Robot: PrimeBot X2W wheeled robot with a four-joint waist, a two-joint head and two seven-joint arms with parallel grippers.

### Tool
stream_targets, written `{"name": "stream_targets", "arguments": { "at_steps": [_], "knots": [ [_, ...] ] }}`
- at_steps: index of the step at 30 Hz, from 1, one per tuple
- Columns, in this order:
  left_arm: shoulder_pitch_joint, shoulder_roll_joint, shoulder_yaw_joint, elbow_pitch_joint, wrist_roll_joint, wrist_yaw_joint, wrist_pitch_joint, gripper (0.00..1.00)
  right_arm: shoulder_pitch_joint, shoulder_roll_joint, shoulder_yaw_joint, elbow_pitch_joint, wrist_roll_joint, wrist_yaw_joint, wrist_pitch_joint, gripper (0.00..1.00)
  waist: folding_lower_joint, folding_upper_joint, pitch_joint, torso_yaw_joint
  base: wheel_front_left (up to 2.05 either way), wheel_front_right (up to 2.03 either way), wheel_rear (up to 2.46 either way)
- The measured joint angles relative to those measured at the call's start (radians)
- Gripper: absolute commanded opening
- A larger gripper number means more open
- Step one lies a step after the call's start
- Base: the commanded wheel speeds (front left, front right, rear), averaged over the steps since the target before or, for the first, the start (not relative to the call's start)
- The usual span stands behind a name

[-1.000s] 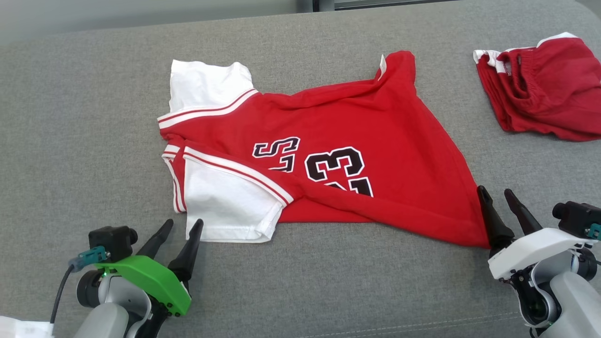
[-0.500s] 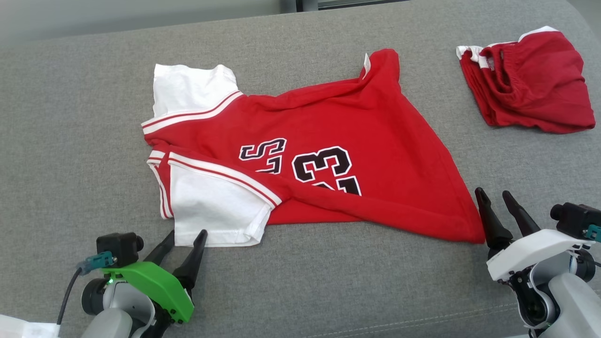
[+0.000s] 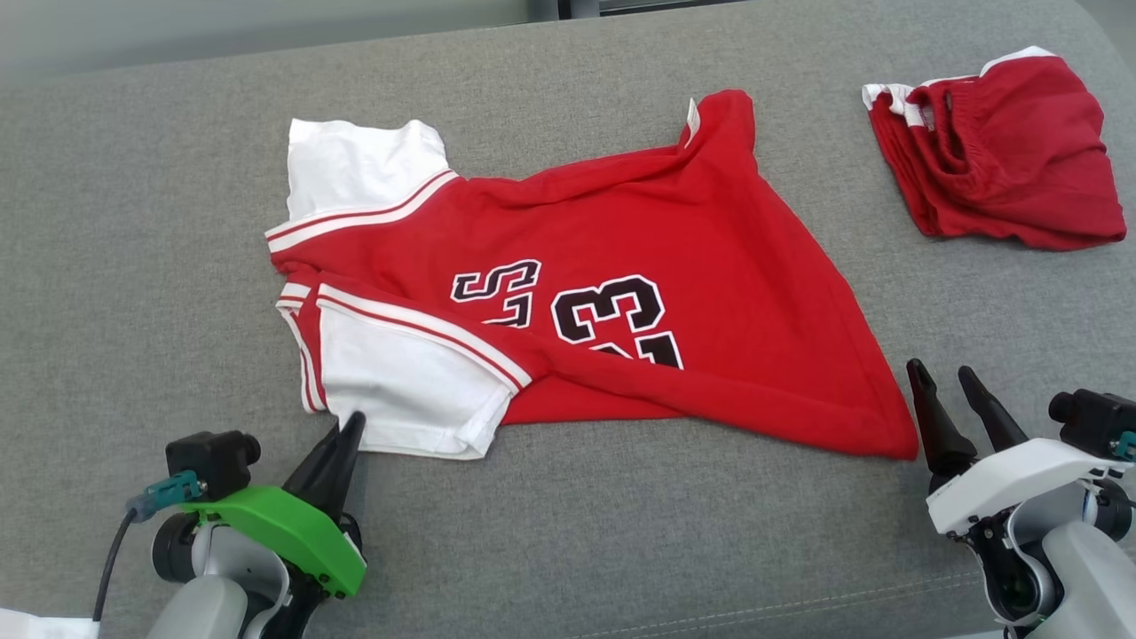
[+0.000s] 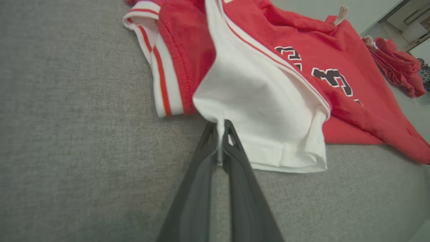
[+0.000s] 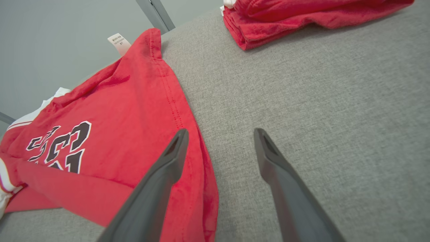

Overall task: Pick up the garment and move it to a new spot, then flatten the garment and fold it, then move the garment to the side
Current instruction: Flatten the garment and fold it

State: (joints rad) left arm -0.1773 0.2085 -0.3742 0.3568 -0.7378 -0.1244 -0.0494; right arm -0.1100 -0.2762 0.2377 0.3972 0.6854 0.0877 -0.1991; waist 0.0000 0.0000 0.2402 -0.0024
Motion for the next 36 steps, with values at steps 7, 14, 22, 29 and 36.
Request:
{"name": "stream_targets", "arguments": {
  "at_steps": [7, 14, 22, 29, 36],
  "knots": [
    [0.01, 0.002, 0.017, -0.104, 0.002, 0.0, -0.068, 0.0, 0.023, 0.002, -0.001, 0.008, 0.003, 0.0, -0.003, 1.0, 0.0, 0.0, 0.001, 0.005, 0.0, 0.0, 0.0],
    [0.01, 0.01, 0.017, -0.222, 0.023, 0.0, -0.11, 0.0, 0.067, 0.014, 0.004, 0.015, 0.013, 0.007, -0.004, 1.0, 0.0, 0.0, -0.004, 0.008, 0.0, 0.0, 0.0],
    [0.038, 0.04, 0.044, -0.308, 0.039, 0.014, -0.12, 0.0, 0.092, 0.029, 0.047, -0.011, 0.014, 0.011, -0.008, 1.0, 0.0, 0.0, -0.003, -0.011, 0.0, 0.0, 0.0],
    [0.061, 0.044, 0.034, -0.349, 0.04, 0.028, -0.117, 0.0, 0.099, 0.051, 0.057, -0.016, 0.03, 0.017, -0.008, 1.0, 0.0, 0.0, 0.002, -0.039, 0.0, 0.0, 0.0],
    [0.066, 0.044, 0.025, -0.373, 0.042, 0.038, -0.108, 0.0, 0.099, 0.056, 0.054, -0.005, 0.053, 0.019, -0.008, 0.69, 0.0, 0.0, -0.004, -0.032, 0.0, 0.0, 0.0]
  ]
}}
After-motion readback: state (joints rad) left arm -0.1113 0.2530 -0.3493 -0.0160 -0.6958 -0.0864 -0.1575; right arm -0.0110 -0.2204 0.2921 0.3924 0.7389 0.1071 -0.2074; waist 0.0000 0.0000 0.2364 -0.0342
